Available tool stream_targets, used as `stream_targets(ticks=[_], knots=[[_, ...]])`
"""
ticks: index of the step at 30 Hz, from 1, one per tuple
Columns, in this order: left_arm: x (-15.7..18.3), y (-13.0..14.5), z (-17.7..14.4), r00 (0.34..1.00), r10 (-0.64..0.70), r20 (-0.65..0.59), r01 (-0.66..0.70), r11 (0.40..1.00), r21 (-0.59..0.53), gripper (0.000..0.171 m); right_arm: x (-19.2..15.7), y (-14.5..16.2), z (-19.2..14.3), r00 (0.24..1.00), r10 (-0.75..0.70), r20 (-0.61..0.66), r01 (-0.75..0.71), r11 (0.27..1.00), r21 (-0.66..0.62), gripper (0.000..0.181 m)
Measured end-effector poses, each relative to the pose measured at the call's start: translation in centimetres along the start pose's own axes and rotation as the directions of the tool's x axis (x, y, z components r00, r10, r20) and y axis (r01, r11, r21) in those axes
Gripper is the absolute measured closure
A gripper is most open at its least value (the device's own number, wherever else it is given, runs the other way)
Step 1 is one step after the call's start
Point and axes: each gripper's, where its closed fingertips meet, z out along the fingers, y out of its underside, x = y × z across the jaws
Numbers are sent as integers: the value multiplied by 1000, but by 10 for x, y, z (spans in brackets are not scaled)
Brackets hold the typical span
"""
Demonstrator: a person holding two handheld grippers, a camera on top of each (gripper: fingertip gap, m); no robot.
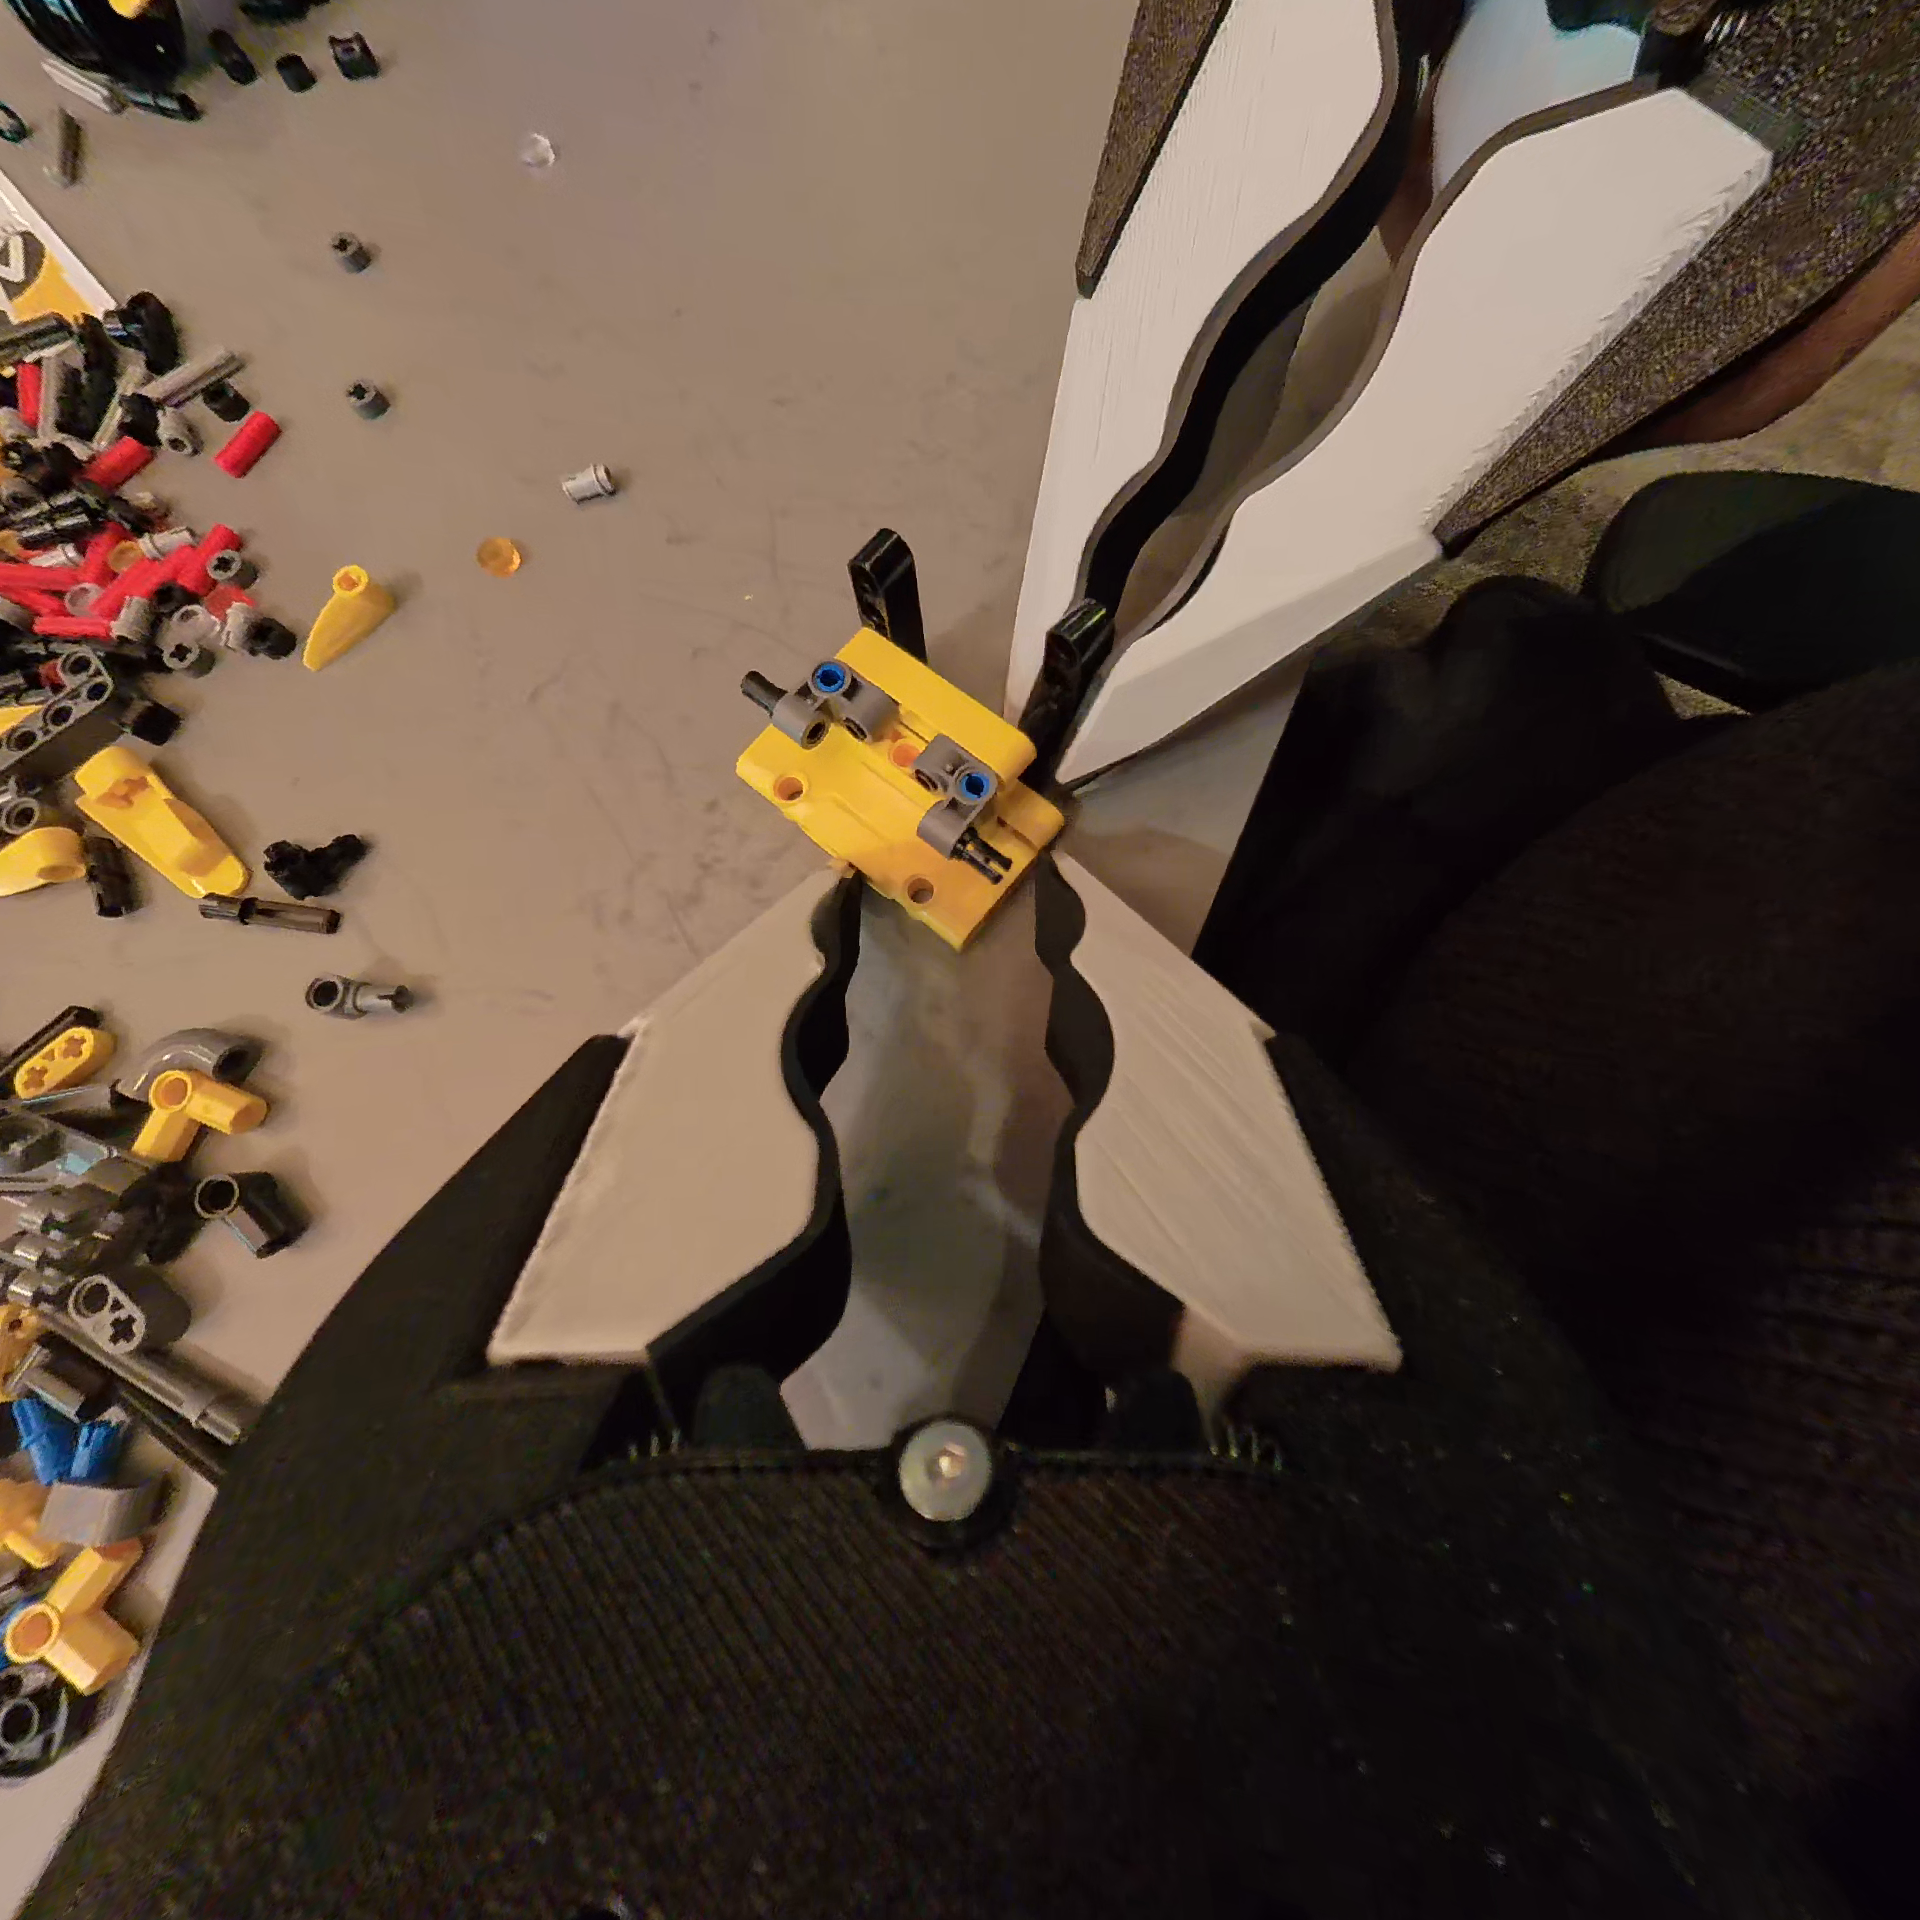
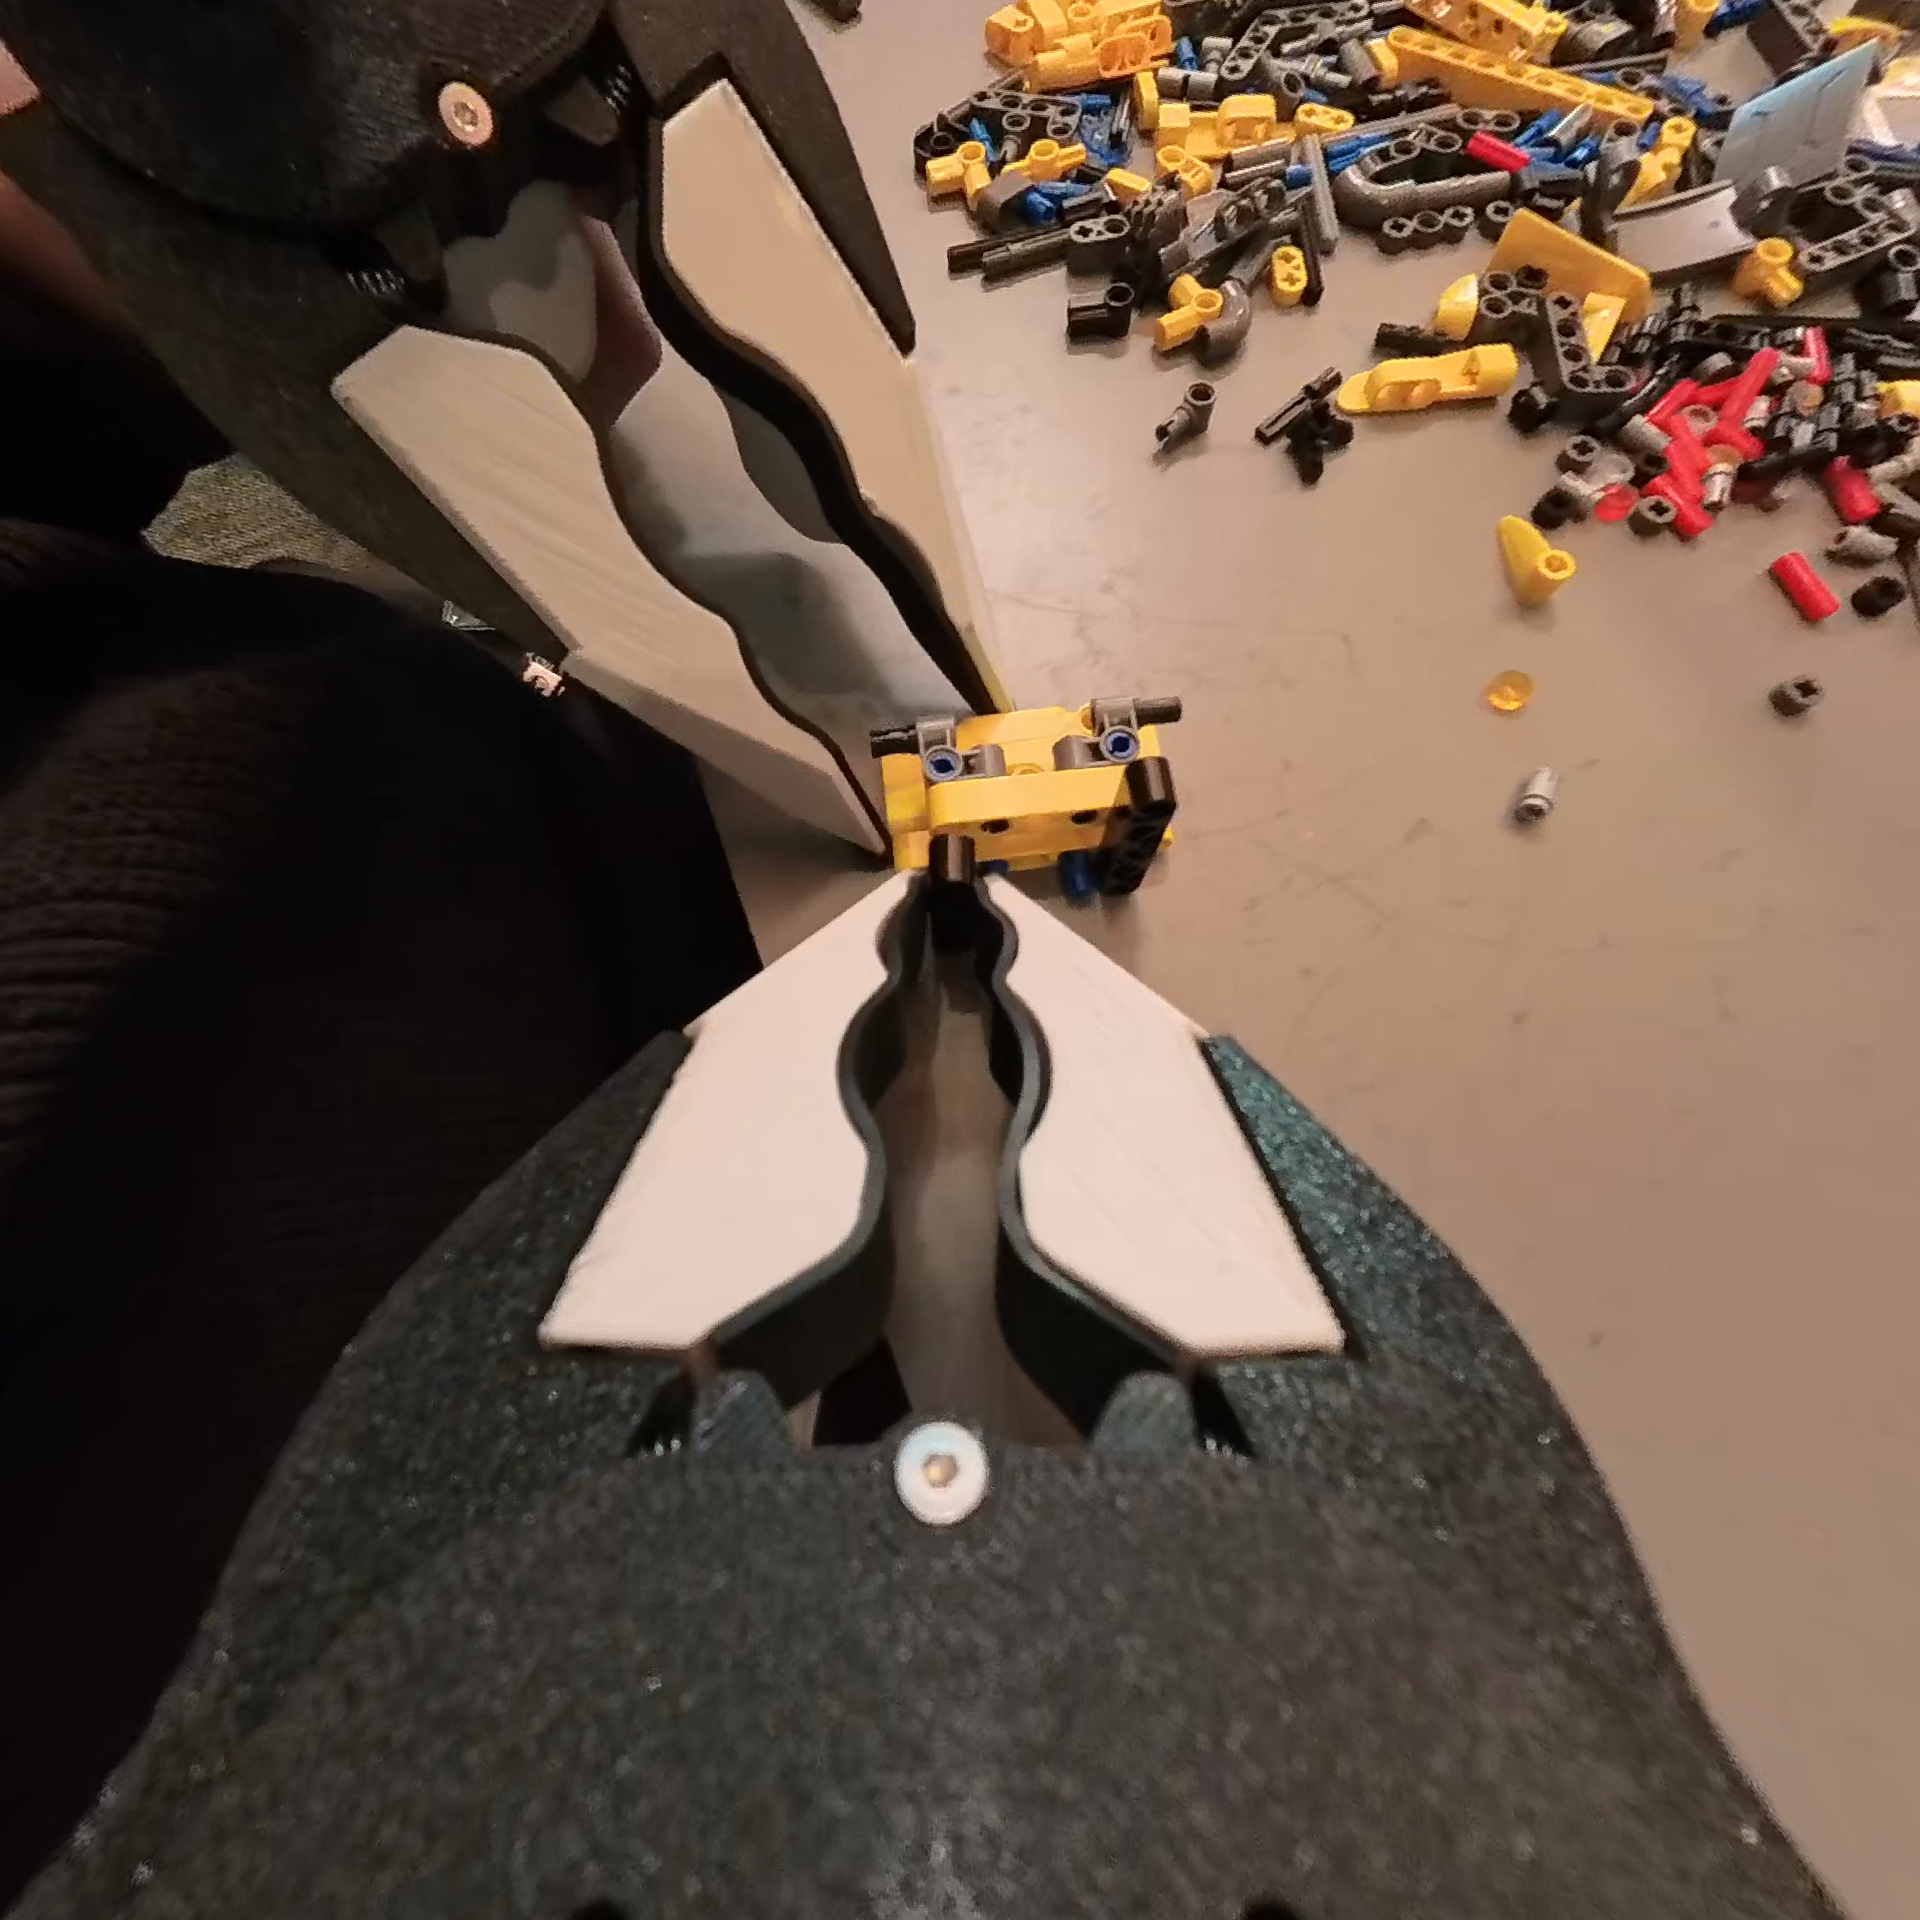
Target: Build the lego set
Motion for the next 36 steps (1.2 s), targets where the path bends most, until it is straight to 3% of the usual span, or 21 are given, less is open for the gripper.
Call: stream_targets(ticks=[14, 27, 36], knots=[[0, 0, 0, 1000, -7, -5, 7, 1000, 16, 138, 2, 10, -2, 998, -50, -27, 47, 995, -84, 175], [0, 0, 0, 1000, -22, -21, 23, 1000, 19, 138, 1, 9, 1, 995, -81, 52, 89, 980, -180, 176], [0, 0, 0, 1000, -15, -11, 15, 1000, 25, 138, 2, 8, 1, 992, -122, 45, 128, 977, -169, 176]])
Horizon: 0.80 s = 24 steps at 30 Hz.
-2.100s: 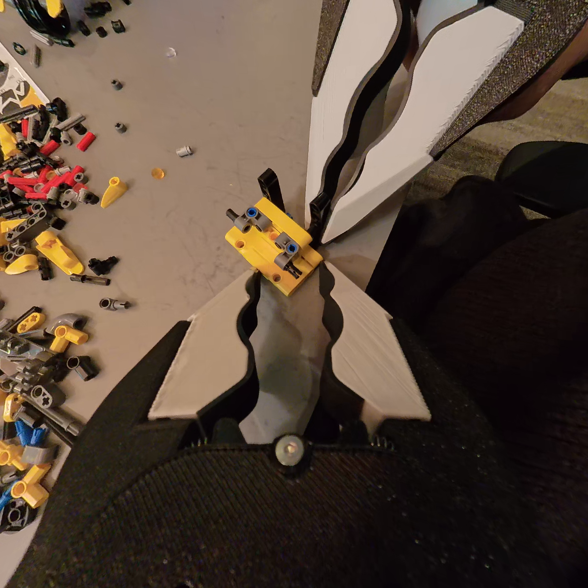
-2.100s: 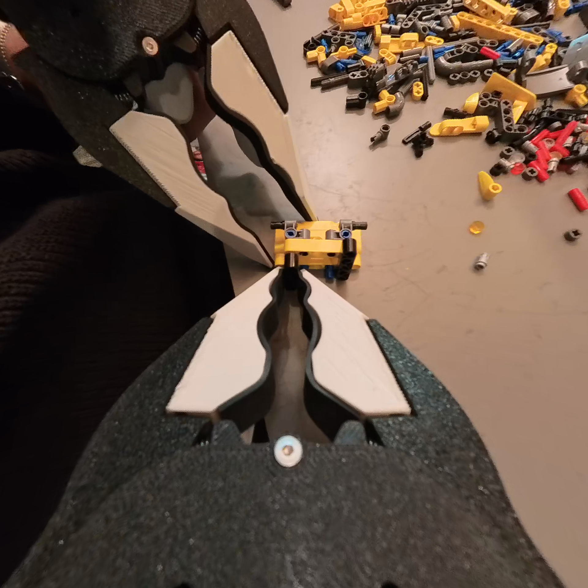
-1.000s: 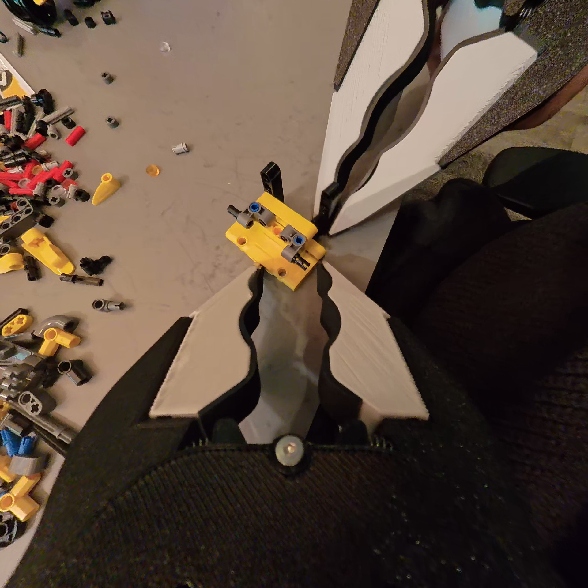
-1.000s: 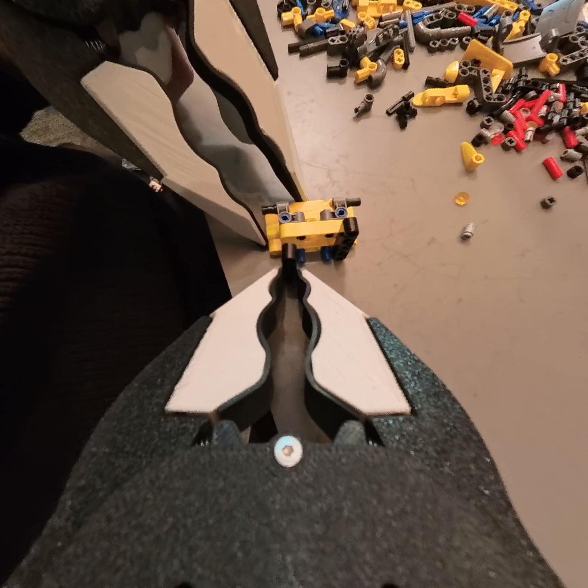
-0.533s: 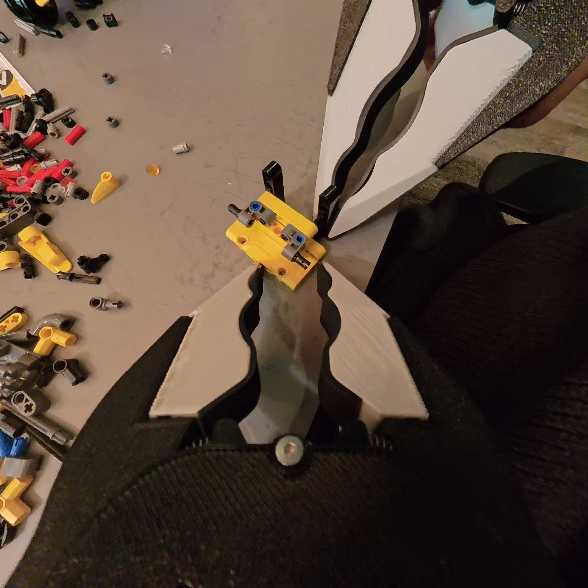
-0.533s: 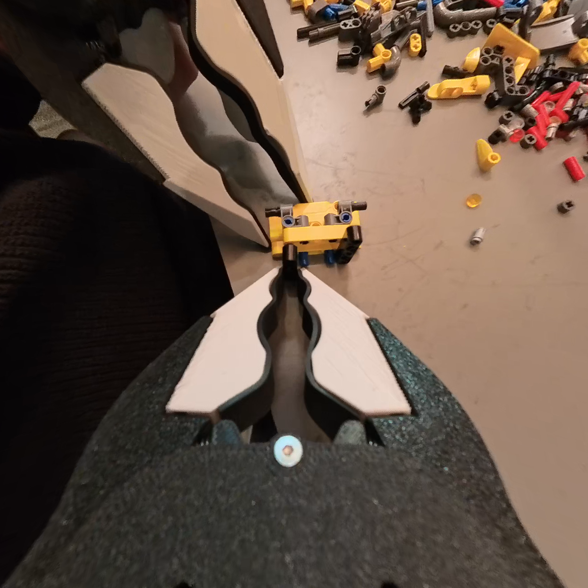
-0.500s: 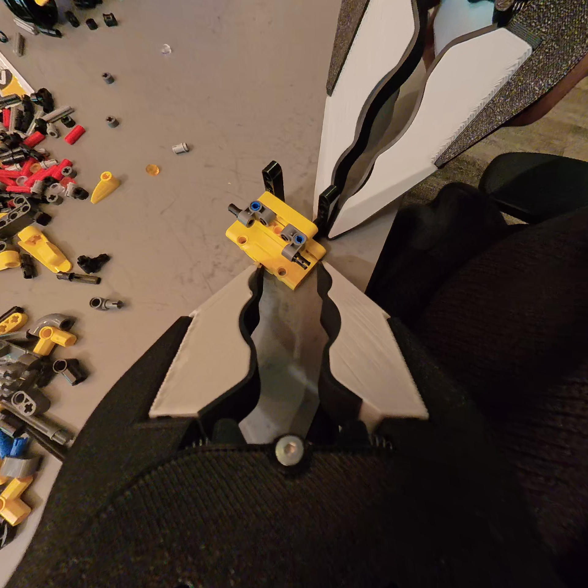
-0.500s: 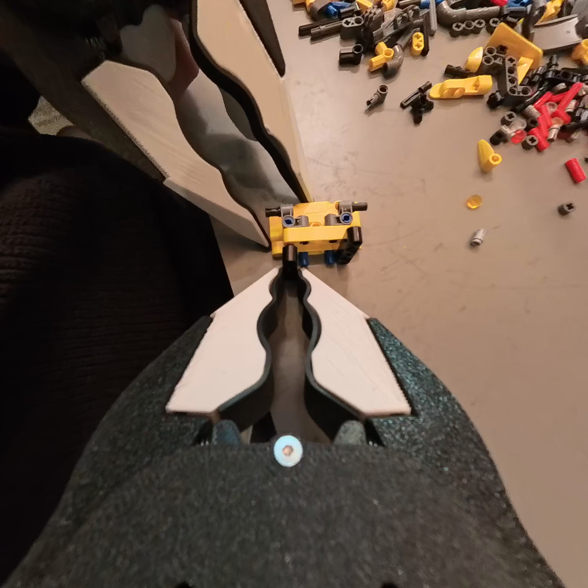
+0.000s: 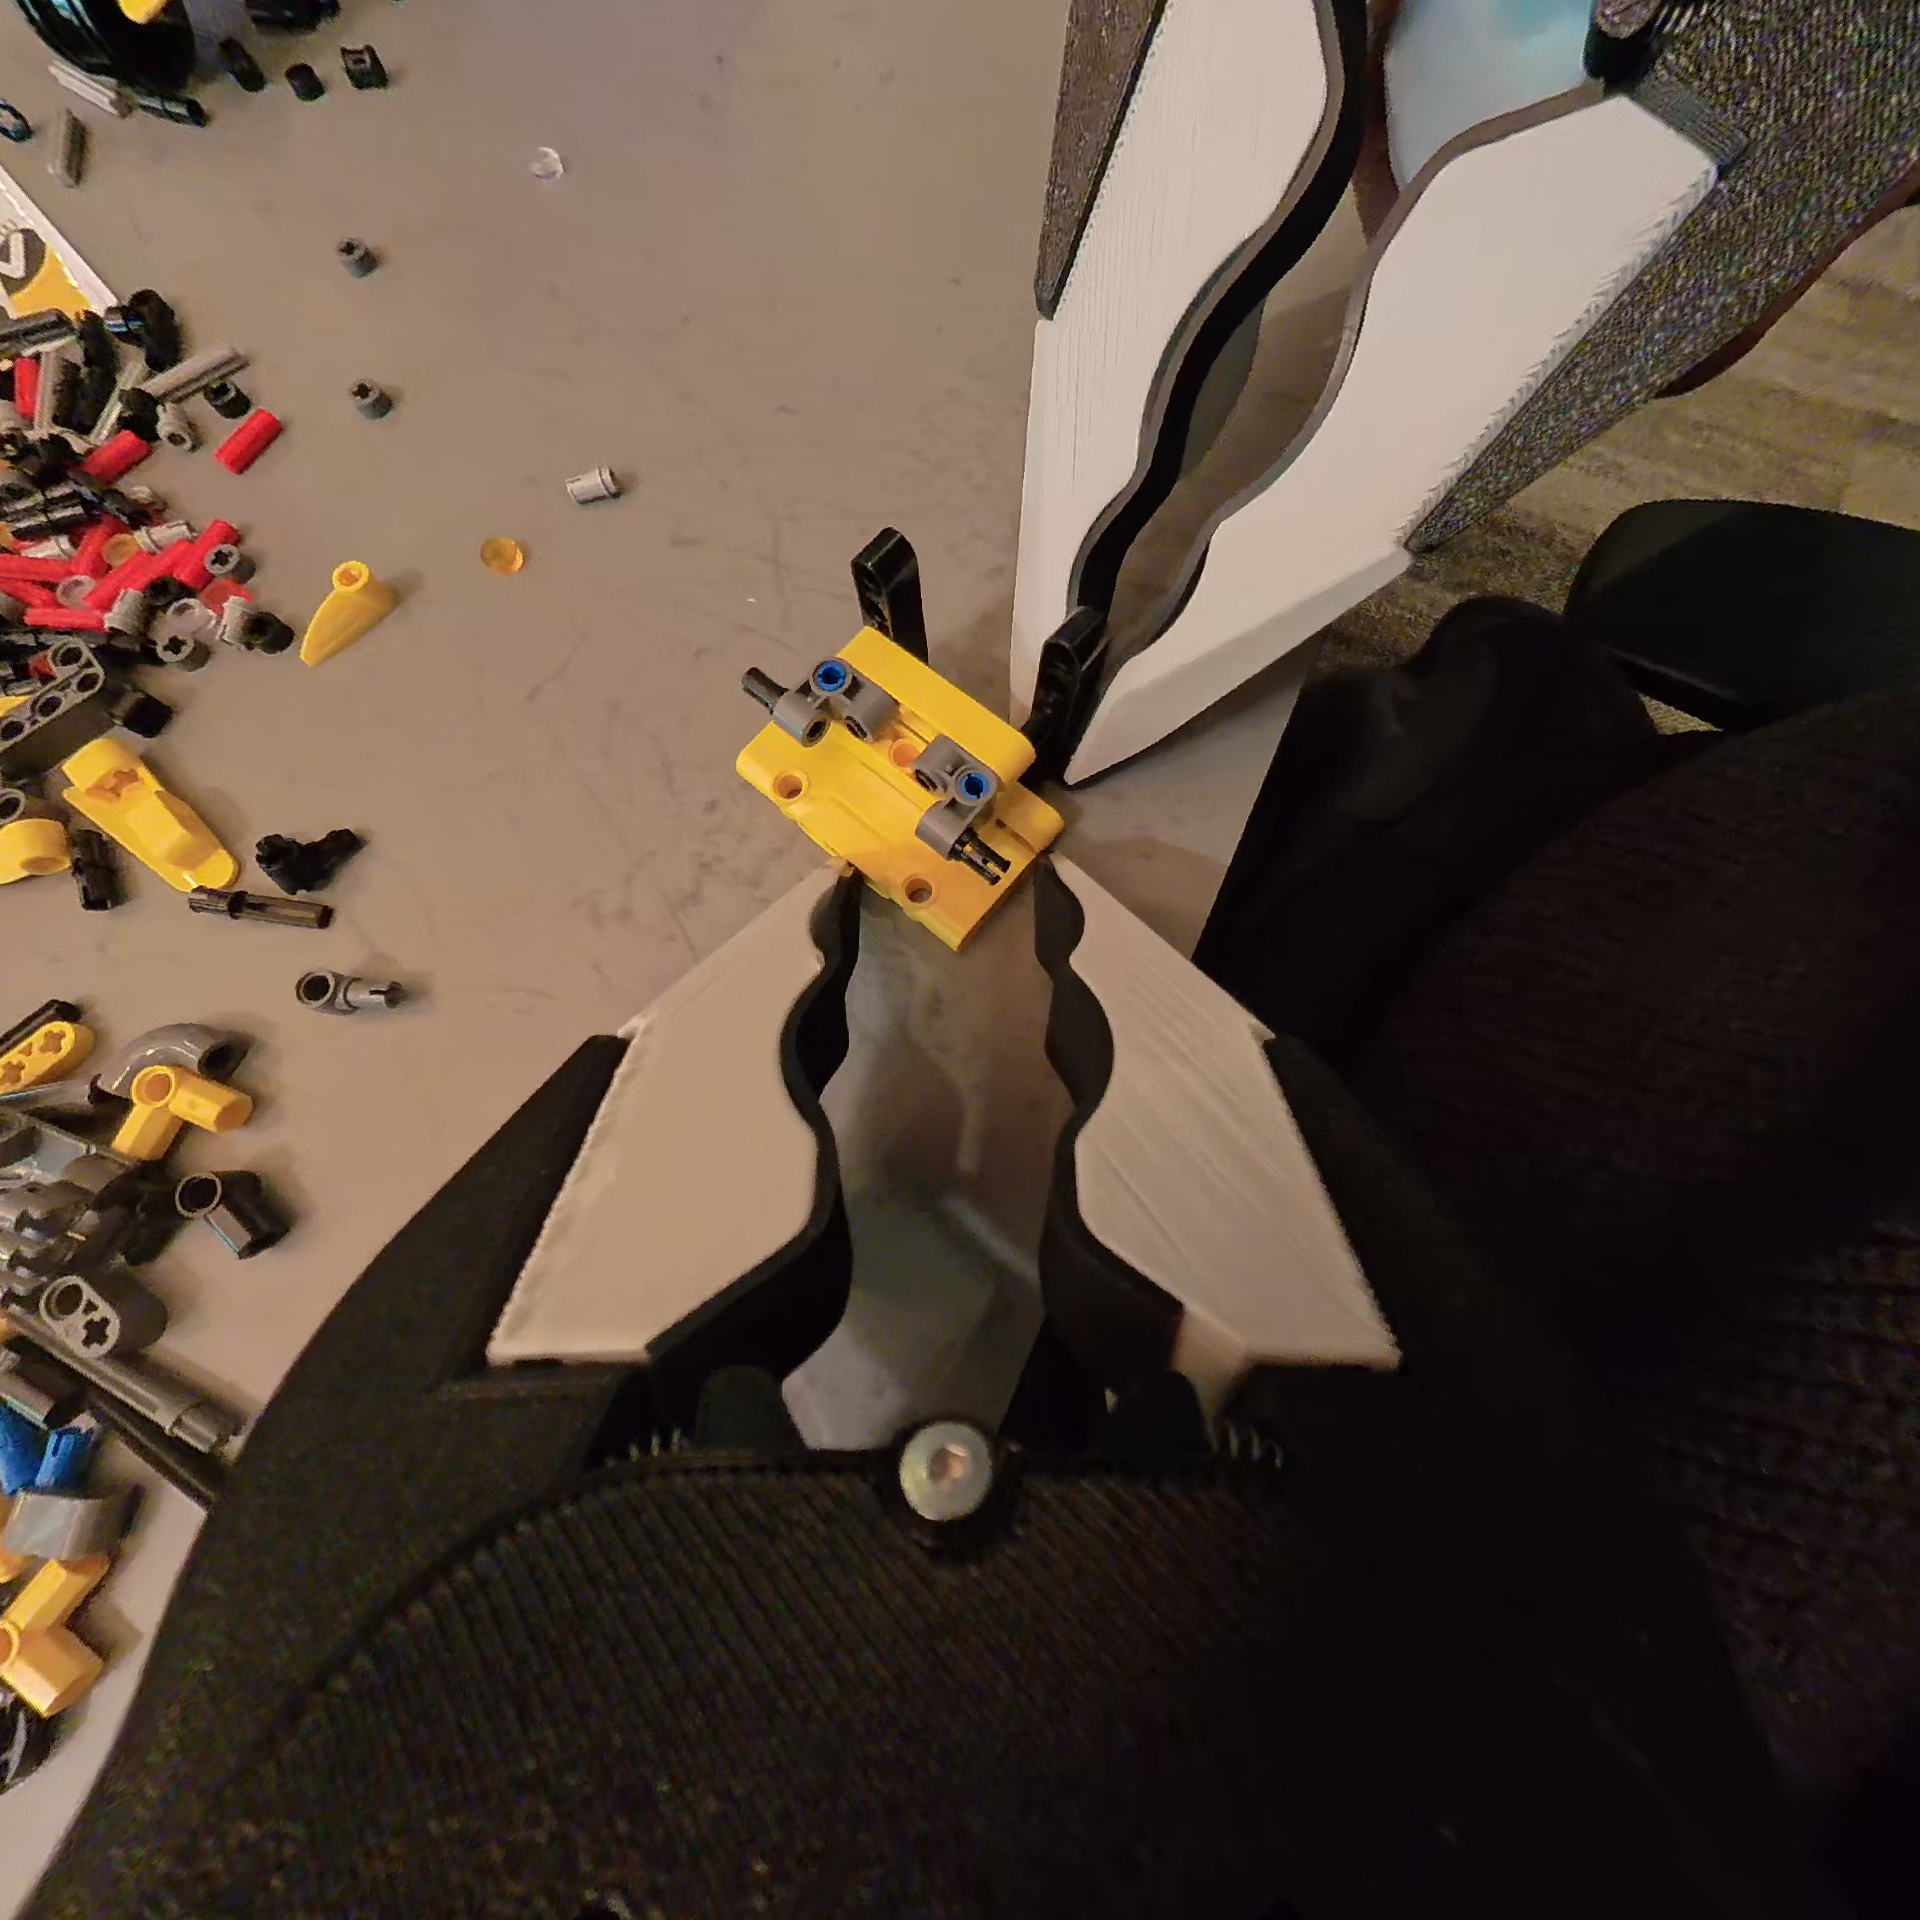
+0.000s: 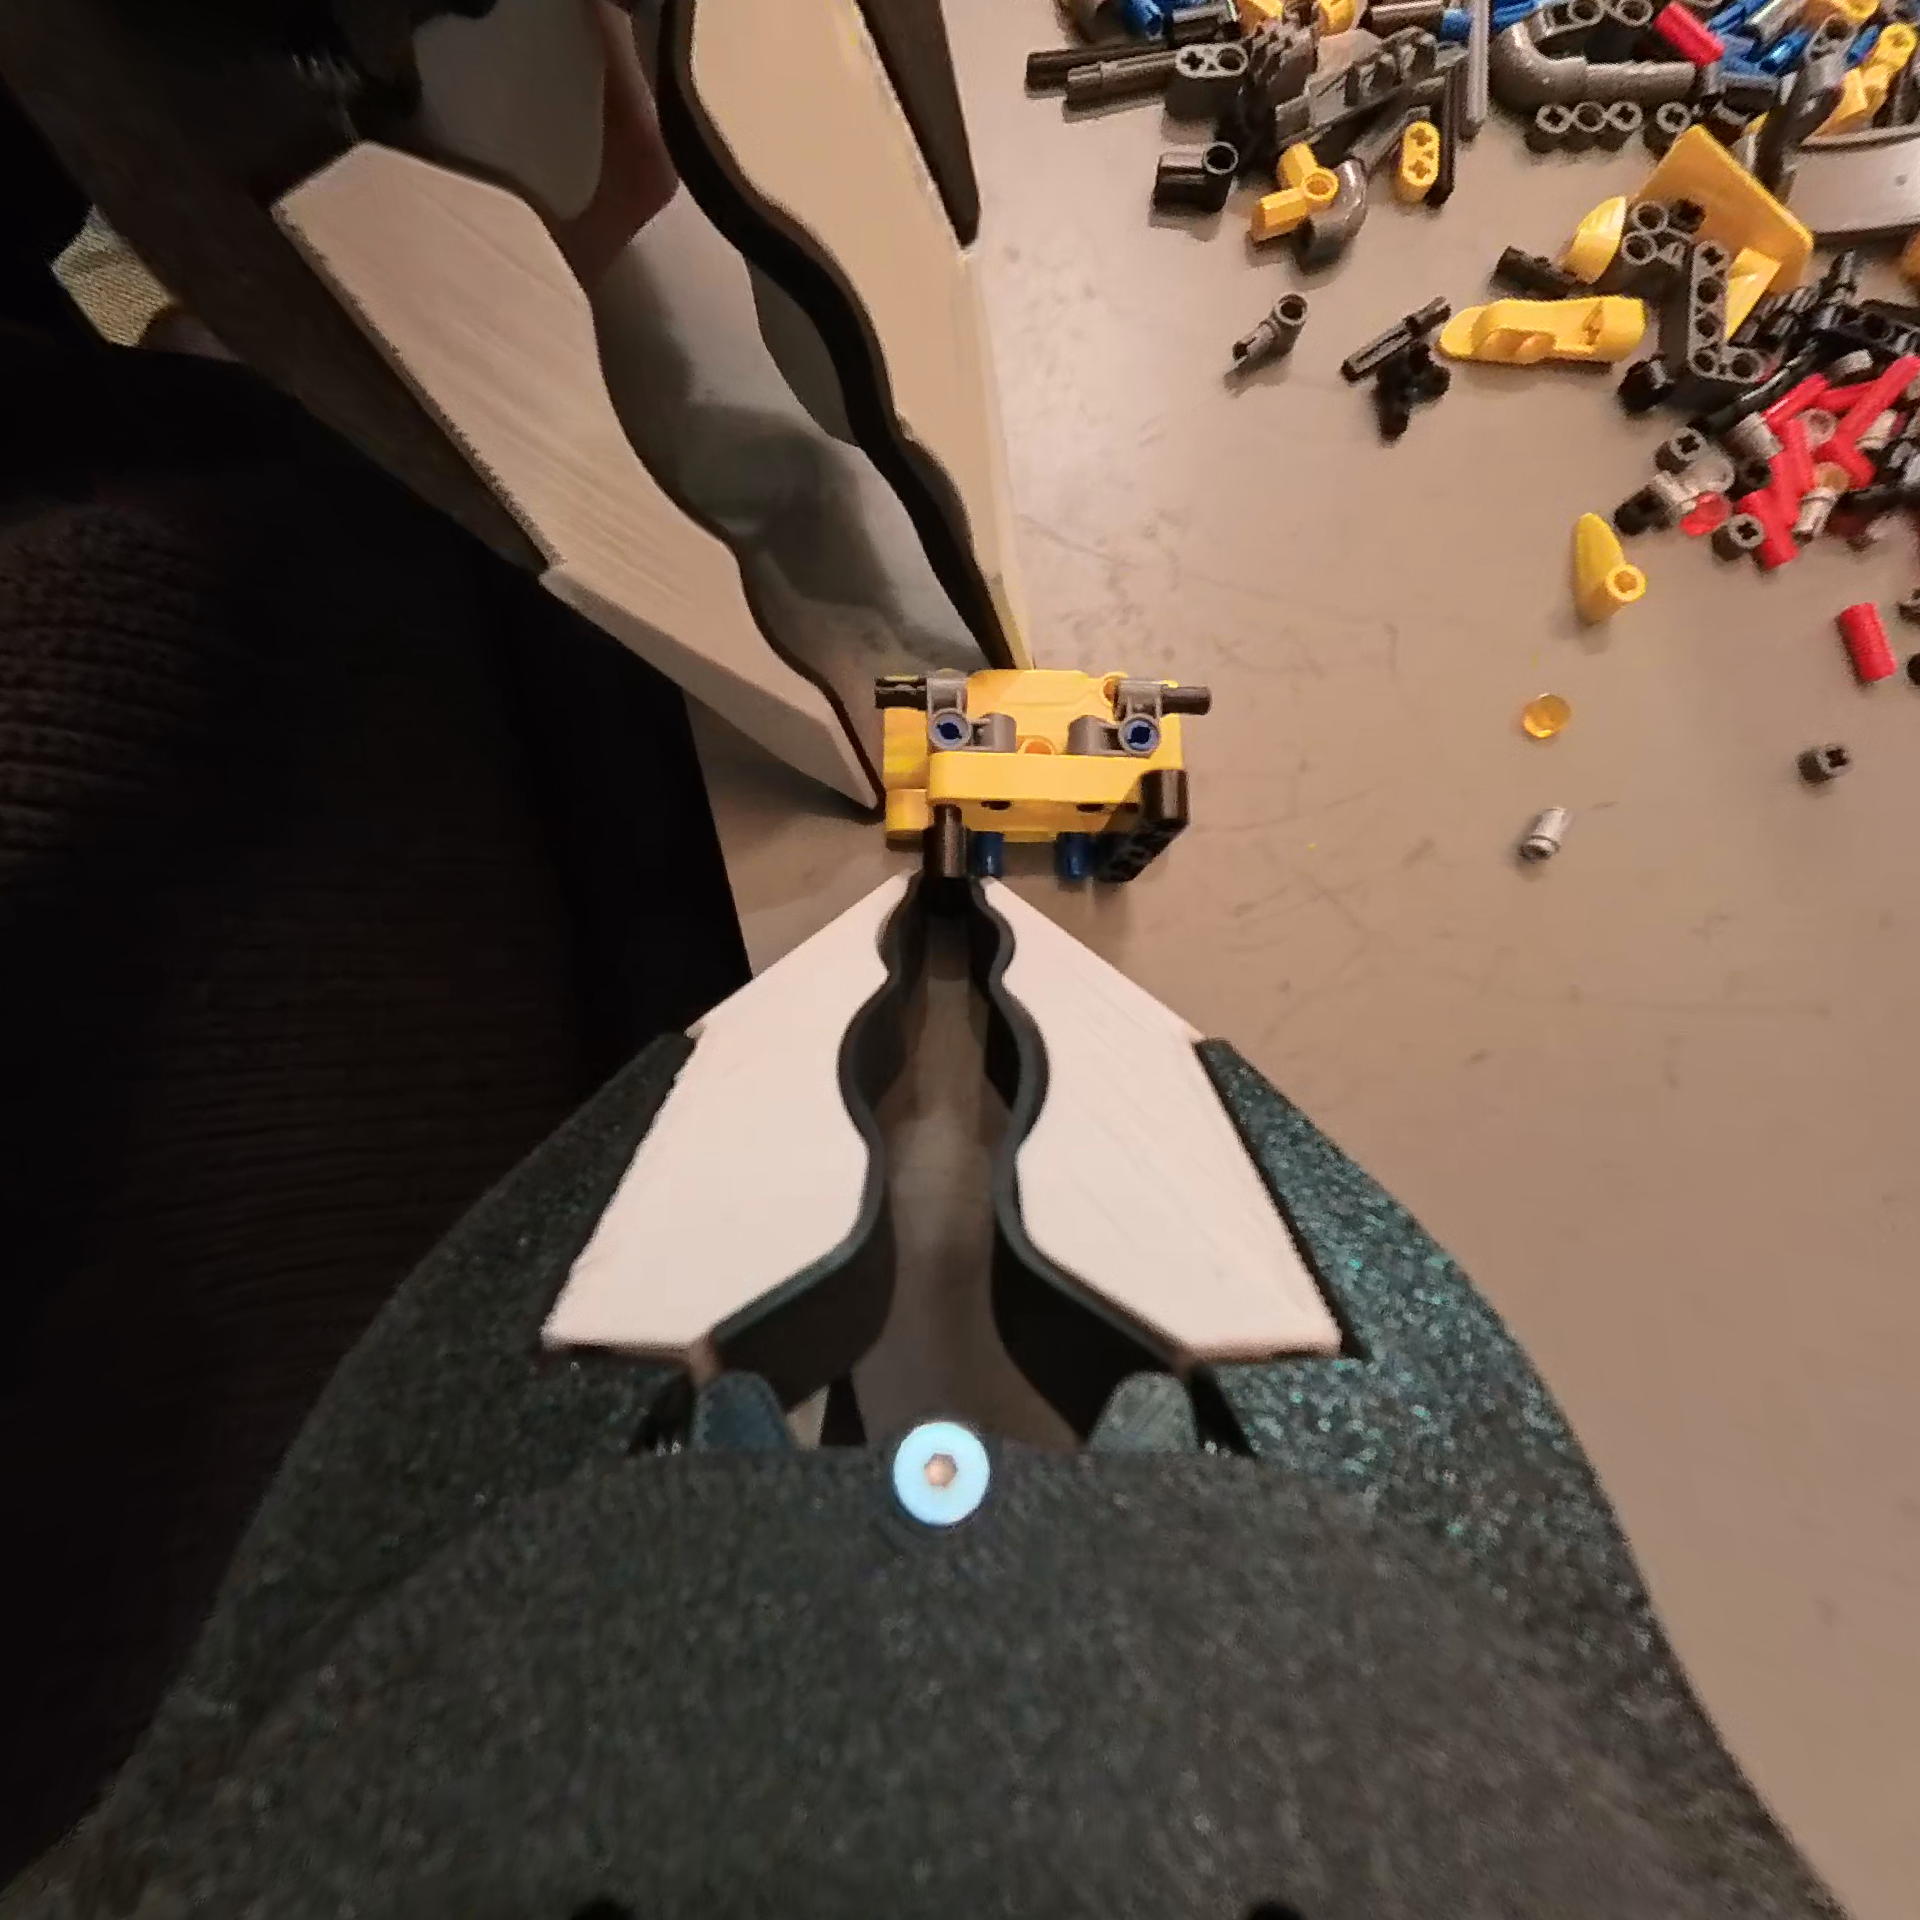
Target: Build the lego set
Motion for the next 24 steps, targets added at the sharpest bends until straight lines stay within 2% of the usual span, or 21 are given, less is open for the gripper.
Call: stream_targets(ticks=[7, 12, 16, 21, 24], knots=[[0, -1, 1, 1000, -3, 13, 3, 1000, 8, 138, 0, -1, 0, 992, 107, 61, -109, 994, 17, 176], [0, -2, 1, 1000, 4, 29, -4, 1000, -3, 139, 1, -1, 0, 998, 58, 14, -59, 998, 15, 176], [0, -2, 1, 1000, 2, 31, -2, 1000, 8, 139, 1, -1, 1, 998, 58, 30, -58, 998, -3, 177], [0, -1, 1, 999, 13, 37, -13, 1000, -17, 138, 1, -1, 1, 999, -41, -4, 41, 998, -55, 176], [0, -1, 1, 999, 13, 41, -12, 1000, -24, 138, 1, 0, 1, 1000, -19, 15, 20, 999, -43, 177]])
